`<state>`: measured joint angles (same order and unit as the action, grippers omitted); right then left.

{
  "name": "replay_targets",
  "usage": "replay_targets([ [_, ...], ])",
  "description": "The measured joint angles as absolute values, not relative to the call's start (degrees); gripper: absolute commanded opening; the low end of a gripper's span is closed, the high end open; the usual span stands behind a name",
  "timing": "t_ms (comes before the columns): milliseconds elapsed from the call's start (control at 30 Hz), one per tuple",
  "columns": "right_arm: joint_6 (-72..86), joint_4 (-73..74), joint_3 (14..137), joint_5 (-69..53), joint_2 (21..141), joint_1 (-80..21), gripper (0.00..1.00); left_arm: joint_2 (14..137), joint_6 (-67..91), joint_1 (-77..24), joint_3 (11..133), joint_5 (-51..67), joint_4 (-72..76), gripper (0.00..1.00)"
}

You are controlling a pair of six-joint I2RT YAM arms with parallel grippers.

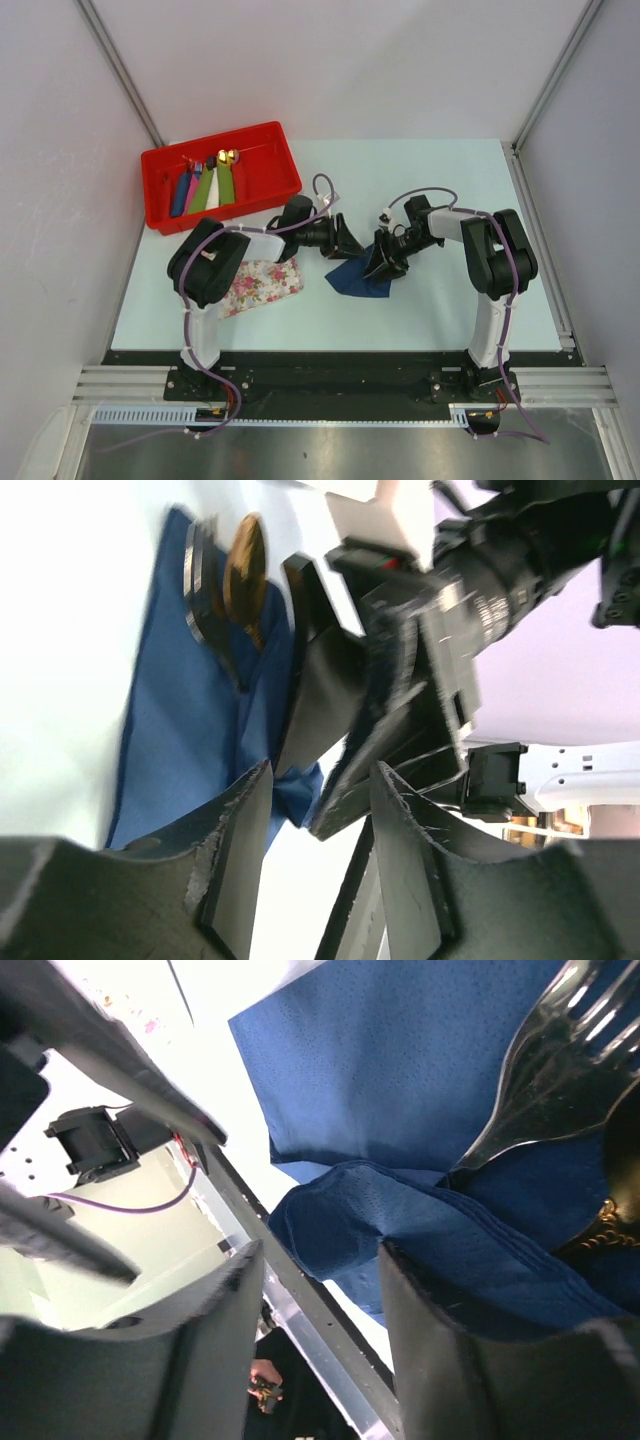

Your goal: Place the utensils on the paper napkin and roll it up

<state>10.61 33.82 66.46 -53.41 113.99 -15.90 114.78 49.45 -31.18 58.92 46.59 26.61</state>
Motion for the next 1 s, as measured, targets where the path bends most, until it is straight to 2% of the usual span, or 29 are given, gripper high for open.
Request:
replay_targets([
  [333,8.95,33.98,66.41,-52.86,113.99,-16.05,0.50,116.05,47.90,-33.65,62.87,46.68,23.11,0.27],
  [433,8.84,34.04,66.15,-52.80,113.99,-16.01,0.46,116.60,47.46,-33.89,63.99,47.48,21.52,0.24],
  [867,7.77,35.22,65.87,-51.29,113.99,-15.62,0.42,120.38,47.92,-34.22,68.51,51.40,18.09,0.20],
  [1000,7.44,34.87,65.71,-50.57,113.97,-15.79,0.47,120.73,51.90,-33.76,65.23,51.40,23.94,0.20],
])
